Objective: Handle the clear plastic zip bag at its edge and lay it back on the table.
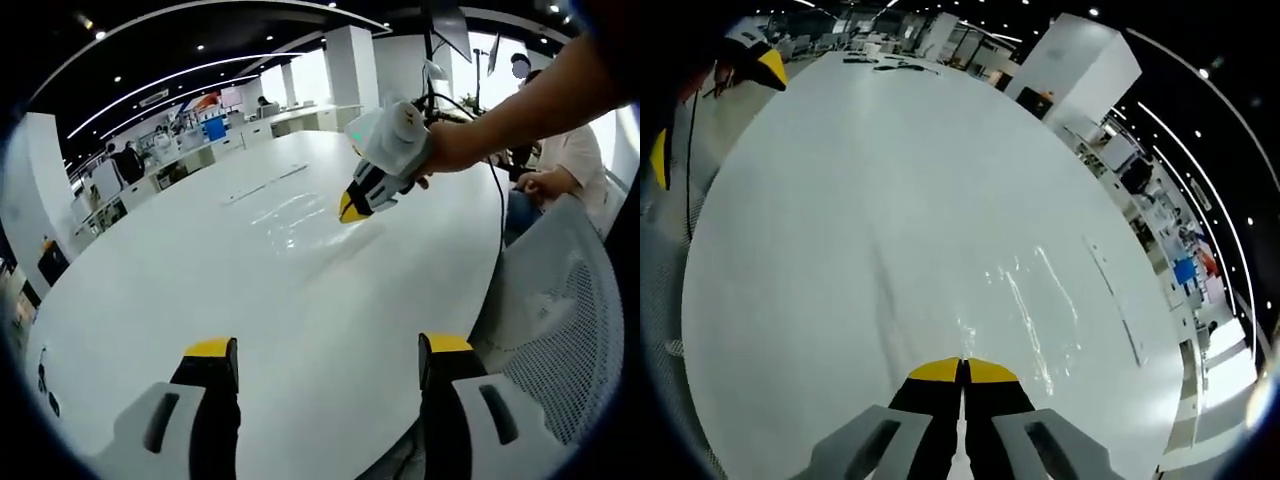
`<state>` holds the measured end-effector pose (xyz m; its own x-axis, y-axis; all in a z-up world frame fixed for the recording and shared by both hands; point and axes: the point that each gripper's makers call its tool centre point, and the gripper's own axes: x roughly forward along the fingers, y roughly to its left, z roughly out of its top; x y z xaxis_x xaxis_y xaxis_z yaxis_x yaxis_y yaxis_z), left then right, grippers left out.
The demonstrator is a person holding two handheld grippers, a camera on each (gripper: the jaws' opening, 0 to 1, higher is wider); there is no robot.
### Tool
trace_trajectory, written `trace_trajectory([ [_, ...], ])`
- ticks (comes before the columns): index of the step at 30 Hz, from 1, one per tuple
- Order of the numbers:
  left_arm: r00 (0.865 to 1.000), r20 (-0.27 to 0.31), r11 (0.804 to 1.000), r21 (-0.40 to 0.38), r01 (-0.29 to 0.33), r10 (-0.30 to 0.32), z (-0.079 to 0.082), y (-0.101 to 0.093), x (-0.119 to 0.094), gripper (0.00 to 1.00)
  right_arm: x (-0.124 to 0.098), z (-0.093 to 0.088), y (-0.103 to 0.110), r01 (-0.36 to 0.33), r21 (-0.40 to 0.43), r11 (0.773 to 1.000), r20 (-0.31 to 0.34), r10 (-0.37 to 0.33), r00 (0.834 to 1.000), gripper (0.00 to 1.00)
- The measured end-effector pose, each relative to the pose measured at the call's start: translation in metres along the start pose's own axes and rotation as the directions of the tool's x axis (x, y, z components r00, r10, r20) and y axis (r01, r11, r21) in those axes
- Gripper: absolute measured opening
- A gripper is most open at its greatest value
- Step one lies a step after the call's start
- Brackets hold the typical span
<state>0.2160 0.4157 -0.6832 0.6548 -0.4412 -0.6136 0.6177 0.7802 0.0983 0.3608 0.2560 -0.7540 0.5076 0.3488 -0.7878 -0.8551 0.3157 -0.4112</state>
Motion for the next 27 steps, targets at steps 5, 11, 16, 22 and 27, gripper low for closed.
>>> trace_trajectory([
  [5,1.000,0.000,1.000,0.005,-0.001,0.001,0.001,0.001,0.002,0.71,0.001,-0.007,0.003,-0.013,0.030,0.999,-0.006,0.013,1.000,0.00],
  [11,1.000,-0.003,1.000,0.011,0.003,-0.003,0.004,-0.003,0.002,0.71,0.003,0.001,0.006,-0.034,0.042,0.999,0.027,0.033,0.999,0.01],
  [16,1.000,-0.007,1.000,0.017,0.008,-0.007,0.004,-0.005,0.002,0.71,0.004,-0.002,0.010,-0.054,0.060,0.997,0.028,0.052,0.998,0.04],
  [22,1.000,-0.013,1.000,0.018,0.009,-0.008,0.006,-0.010,-0.001,0.70,0.000,-0.005,0.013,-0.075,0.085,0.994,0.036,0.073,0.997,0.06],
  [27,1.000,-0.015,1.000,0.018,0.013,-0.013,0.002,-0.008,0.002,0.70,0.000,-0.009,0.015,-0.096,0.123,0.988,0.044,0.092,0.995,0.09],
])
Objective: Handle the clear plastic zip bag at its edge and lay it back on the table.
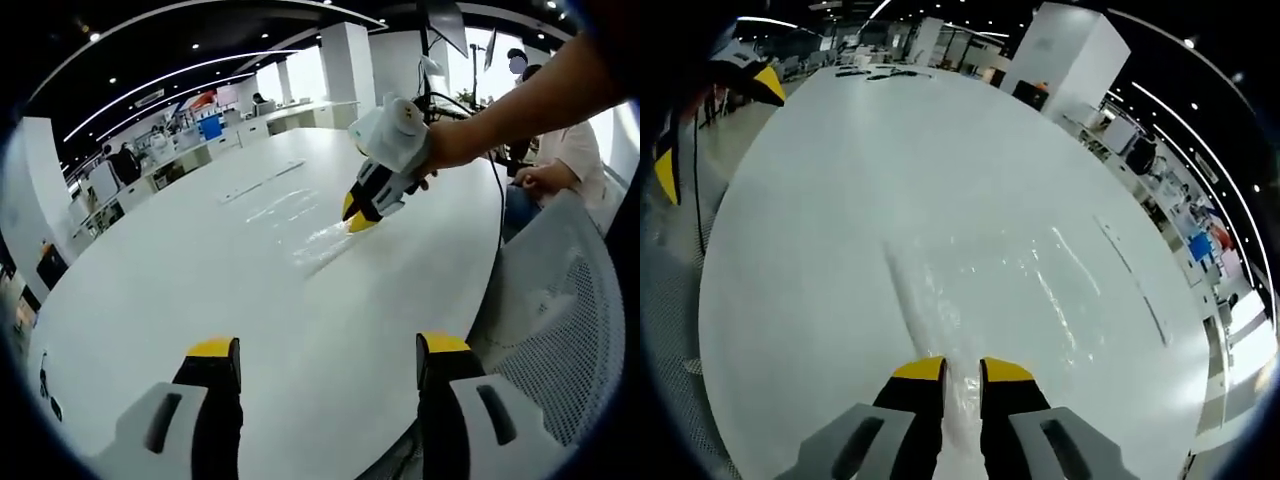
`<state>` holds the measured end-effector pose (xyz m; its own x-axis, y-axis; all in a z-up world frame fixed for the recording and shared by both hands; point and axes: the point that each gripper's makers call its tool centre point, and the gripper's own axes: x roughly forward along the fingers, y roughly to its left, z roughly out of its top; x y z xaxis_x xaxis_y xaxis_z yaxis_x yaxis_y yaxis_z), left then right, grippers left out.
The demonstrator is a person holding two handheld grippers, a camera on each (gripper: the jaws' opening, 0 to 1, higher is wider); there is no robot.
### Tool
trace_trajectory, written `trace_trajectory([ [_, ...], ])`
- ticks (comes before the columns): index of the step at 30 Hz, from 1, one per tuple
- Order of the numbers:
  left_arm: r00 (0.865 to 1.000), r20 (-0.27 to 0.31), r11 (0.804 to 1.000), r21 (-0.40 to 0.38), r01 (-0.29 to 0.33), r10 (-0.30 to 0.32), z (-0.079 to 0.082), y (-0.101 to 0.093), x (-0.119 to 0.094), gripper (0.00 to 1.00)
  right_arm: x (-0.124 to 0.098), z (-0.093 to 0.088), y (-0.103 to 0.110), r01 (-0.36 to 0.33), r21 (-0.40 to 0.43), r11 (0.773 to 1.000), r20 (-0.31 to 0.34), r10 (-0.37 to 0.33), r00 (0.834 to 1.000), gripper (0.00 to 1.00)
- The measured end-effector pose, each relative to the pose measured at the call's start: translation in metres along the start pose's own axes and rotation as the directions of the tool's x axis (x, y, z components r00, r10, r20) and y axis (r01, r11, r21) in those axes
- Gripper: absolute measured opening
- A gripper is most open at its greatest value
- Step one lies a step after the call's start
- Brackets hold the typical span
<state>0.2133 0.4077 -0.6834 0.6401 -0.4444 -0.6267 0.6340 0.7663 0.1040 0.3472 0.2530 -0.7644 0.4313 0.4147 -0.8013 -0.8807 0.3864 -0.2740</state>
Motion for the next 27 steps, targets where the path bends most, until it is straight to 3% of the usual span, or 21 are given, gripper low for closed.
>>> trace_trajectory([
  [7,1.000,-0.002,1.000,-0.004,0.001,-0.001,-0.003,0.003,0.002,0.70,-0.011,0.003,0.000,0.001,0.072,0.997,0.047,-0.004,0.999,0.15],
  [10,1.000,-0.003,1.000,-0.007,0.002,-0.002,-0.004,0.003,0.002,0.70,-0.016,0.006,0.000,-0.010,0.142,0.990,0.084,-0.002,0.996,0.20],
  [15,1.000,-0.004,1.000,-0.014,0.003,-0.003,-0.007,0.005,0.003,0.70,-0.019,0.016,0.001,-0.061,0.267,0.962,0.181,0.012,0.983,0.42],
  [22,1.000,-0.009,1.000,-0.011,0.005,-0.005,-0.008,0.005,0.005,0.70,-0.034,0.008,0.007,-0.066,0.280,0.958,0.197,0.010,0.980,0.46],
  [27,1.000,0.006,1.000,-0.012,0.017,-0.017,-0.005,0.003,0.007,0.70,-0.046,0.007,0.009,-0.073,0.329,0.942,0.230,-0.005,0.973,0.49],
])
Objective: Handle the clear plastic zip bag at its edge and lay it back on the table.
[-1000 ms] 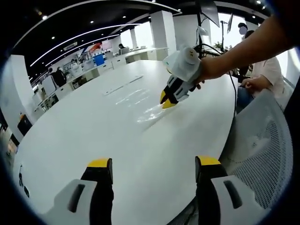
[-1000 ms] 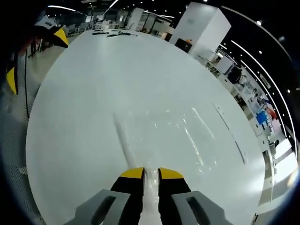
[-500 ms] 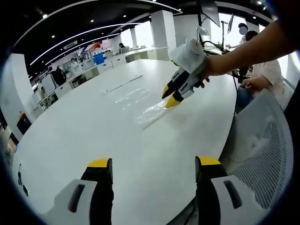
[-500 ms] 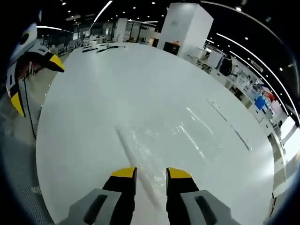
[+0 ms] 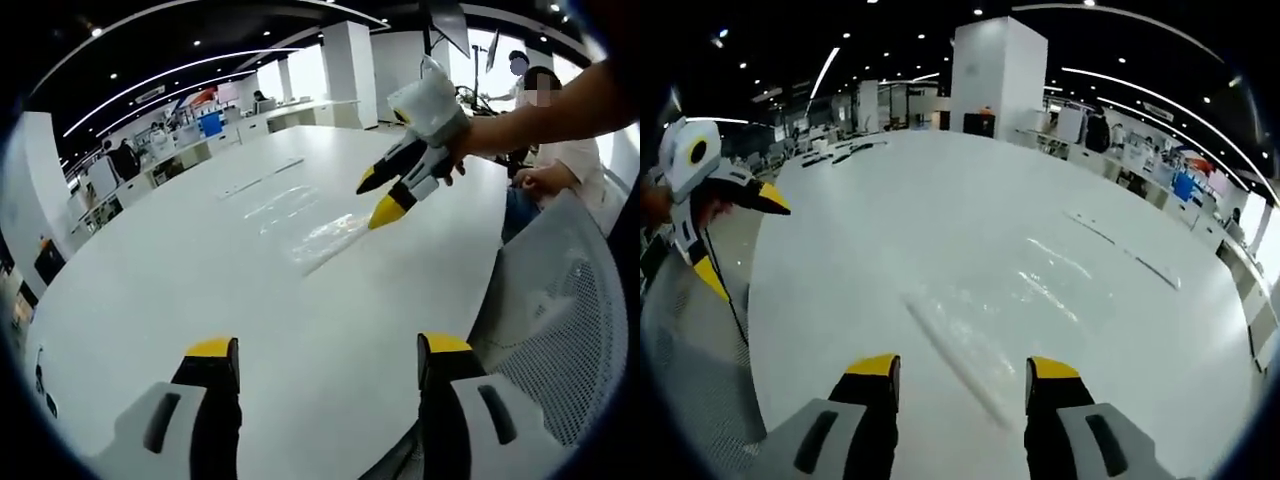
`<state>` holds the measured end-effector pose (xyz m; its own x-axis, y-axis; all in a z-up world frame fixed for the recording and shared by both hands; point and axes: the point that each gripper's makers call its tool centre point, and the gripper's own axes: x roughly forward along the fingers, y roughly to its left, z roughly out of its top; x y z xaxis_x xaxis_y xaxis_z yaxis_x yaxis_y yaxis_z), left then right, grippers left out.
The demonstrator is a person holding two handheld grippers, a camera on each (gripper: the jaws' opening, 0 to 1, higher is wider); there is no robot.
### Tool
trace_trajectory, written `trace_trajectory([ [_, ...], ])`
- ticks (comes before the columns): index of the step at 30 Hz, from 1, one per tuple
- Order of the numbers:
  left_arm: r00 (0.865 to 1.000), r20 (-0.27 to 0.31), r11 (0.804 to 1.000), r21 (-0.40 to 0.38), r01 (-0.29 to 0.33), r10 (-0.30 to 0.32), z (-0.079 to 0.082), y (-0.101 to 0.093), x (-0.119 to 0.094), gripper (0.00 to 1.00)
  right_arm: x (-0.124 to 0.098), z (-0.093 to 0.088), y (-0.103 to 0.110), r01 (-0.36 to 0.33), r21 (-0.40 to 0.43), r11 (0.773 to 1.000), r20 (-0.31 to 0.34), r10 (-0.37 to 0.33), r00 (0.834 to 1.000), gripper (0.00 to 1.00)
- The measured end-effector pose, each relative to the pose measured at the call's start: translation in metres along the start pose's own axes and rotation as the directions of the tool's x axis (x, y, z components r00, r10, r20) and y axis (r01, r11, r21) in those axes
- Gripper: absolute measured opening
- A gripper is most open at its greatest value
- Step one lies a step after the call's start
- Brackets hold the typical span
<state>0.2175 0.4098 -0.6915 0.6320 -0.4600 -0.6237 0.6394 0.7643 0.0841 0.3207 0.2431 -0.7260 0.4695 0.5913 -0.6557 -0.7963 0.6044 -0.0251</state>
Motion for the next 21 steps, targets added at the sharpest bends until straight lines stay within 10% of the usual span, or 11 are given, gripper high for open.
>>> trace_trajectory([
  [21,0.999,0.044,0.997,-0.073,0.004,-0.001,-0.003,0.008,0.005,0.92,-0.053,0.015,0.027,0.028,0.117,0.993,0.179,-0.049,0.983,0.82],
])
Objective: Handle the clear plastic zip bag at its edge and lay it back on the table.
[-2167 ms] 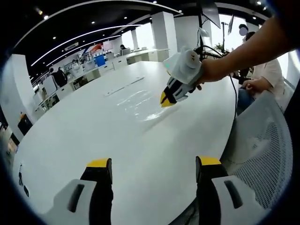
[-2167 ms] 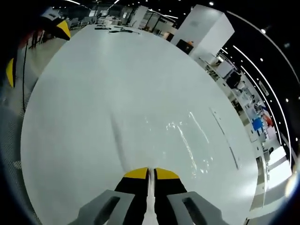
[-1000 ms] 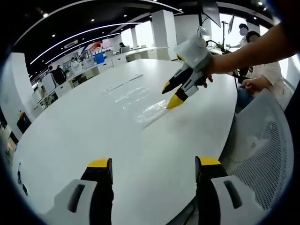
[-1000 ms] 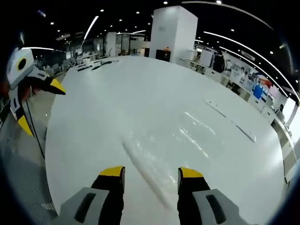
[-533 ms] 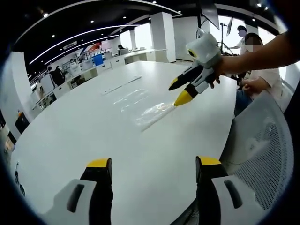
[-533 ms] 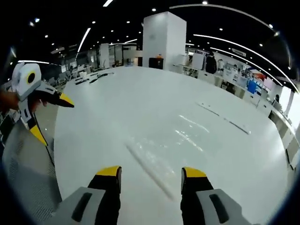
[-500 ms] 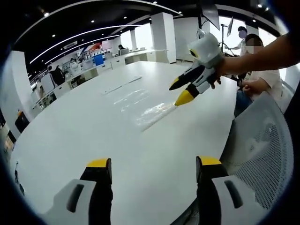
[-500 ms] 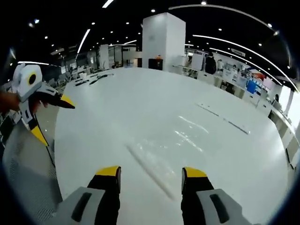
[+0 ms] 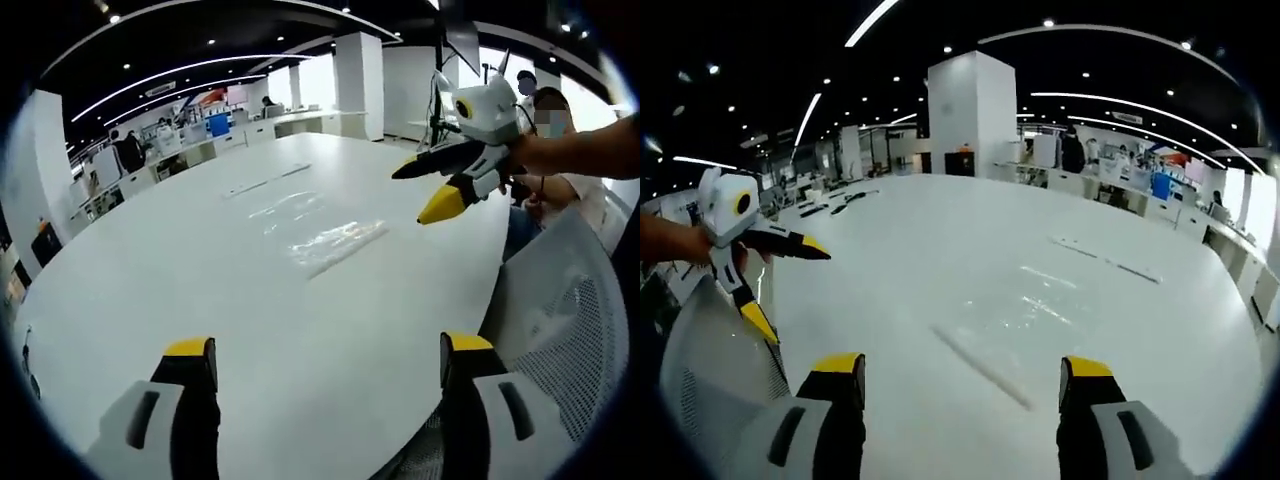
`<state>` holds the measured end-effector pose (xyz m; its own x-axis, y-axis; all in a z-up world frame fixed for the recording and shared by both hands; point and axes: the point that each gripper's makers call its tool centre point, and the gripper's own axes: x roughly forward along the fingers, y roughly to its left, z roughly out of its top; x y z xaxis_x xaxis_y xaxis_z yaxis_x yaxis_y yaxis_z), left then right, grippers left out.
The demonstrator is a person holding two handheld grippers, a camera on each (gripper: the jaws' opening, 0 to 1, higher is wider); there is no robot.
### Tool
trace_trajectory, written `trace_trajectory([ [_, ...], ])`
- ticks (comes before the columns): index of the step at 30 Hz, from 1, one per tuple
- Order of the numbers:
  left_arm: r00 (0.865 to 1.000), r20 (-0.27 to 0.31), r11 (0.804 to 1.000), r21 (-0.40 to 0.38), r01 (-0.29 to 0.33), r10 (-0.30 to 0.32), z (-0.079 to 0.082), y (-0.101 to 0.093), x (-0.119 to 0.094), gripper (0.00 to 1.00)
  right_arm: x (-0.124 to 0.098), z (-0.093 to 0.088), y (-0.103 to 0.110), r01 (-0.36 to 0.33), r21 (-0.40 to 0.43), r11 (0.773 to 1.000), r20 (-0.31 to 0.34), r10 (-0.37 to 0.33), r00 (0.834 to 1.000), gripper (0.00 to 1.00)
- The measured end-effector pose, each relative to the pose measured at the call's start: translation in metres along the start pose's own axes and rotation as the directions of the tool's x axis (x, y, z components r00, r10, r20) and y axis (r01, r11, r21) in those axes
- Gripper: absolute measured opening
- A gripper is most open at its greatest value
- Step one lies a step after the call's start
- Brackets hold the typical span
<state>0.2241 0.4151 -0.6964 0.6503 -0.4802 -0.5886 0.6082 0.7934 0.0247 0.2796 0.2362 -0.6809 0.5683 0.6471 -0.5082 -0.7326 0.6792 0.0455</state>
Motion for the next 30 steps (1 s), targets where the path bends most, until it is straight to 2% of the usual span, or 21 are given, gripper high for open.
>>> trace_trajectory([
  [3,0.999,0.035,1.000,-0.018,-0.004,0.005,0.003,0.001,0.000,0.99,-0.005,-0.001,0.003,0.016,0.014,1.000,0.021,-0.017,1.000,0.87],
  [8,0.996,0.089,0.997,-0.075,0.000,0.007,0.009,0.001,-0.005,0.99,-0.017,0.001,0.000,0.067,0.056,0.996,0.077,-0.071,0.994,1.00],
  [12,0.993,0.117,0.997,-0.075,-0.004,0.013,0.013,-0.002,-0.012,0.99,-0.028,-0.001,-0.002,0.098,0.094,0.991,0.112,-0.108,0.988,1.00],
  [15,0.993,0.116,0.998,-0.050,-0.032,0.037,0.010,-0.001,-0.015,0.99,-0.035,-0.003,-0.003,0.112,0.129,0.985,0.125,-0.128,0.984,1.00],
  [22,0.984,0.153,0.996,-0.044,-0.082,0.088,0.006,0.004,-0.026,0.99,-0.050,-0.016,0.001,0.157,0.130,0.979,0.148,-0.176,0.973,1.00],
  [26,0.982,0.159,0.994,-0.051,-0.100,0.106,-0.003,0.007,-0.027,0.99,-0.053,-0.023,0.002,0.186,0.151,0.971,0.158,-0.209,0.965,1.00],
  [30,0.978,0.174,0.993,-0.049,-0.105,0.112,-0.003,0.005,-0.029,0.99,-0.056,-0.022,0.000,0.212,0.110,0.971,0.160,-0.228,0.961,1.00],
])
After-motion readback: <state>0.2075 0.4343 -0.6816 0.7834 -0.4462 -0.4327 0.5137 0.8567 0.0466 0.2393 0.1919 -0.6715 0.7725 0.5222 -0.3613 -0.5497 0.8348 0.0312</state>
